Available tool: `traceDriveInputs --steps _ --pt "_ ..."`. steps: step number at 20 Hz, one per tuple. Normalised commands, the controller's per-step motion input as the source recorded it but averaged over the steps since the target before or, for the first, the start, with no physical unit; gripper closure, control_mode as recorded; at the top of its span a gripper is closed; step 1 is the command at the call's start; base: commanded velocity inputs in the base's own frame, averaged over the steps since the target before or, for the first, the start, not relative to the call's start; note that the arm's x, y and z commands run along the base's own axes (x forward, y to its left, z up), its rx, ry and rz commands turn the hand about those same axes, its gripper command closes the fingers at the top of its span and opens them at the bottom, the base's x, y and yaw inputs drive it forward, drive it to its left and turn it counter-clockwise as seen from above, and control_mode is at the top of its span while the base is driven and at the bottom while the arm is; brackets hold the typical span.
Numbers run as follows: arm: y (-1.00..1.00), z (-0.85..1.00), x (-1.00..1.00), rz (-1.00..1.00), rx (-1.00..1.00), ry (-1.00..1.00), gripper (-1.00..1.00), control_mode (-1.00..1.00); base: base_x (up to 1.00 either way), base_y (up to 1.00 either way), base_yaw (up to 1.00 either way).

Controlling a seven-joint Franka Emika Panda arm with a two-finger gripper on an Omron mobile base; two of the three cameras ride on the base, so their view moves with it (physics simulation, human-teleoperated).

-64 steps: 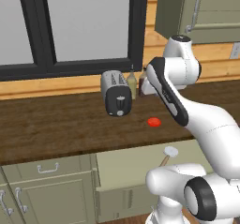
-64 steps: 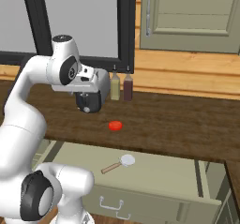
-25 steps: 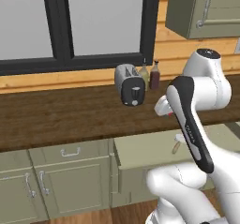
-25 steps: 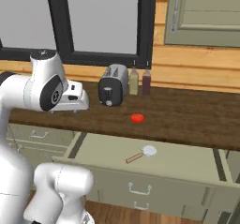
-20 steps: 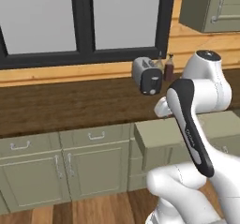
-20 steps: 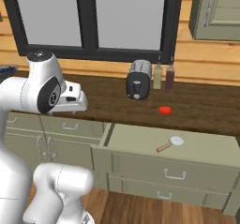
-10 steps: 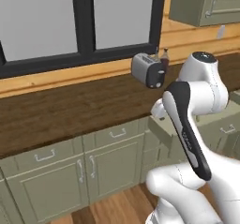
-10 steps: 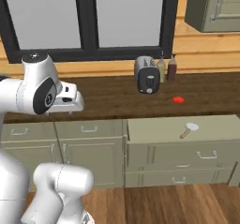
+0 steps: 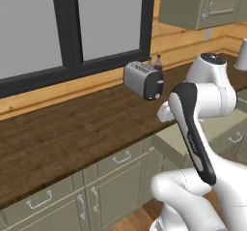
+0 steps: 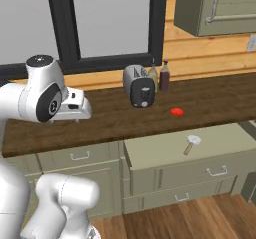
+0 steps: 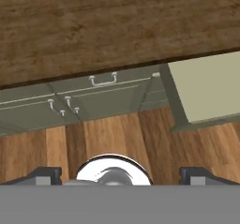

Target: Pick the pizza cutter from the drawer and place it on the counter.

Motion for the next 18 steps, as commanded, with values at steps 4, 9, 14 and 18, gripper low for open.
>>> traceDriveInputs --steps 4,9,14,18 --pt "0.0 0.0 0.0 0.0 0.0 0.0 -1.0 1.0 0.52 0.21 -0.09" --pt "-0.8 0.0 0.12 -0.24 0.02 0.18 -1.0 -1.0 0.09 -0.19 -0.03" --pt "-1.0 0.0 0.0 -0.41 0.04 0.24 -1.0 -1.0 0.0 0.0 0.0" --pt "-1.0 -0.19 0.0 -0.4 0.02 0.17 -1.0 -1.0 0.0 0.0 0.0"
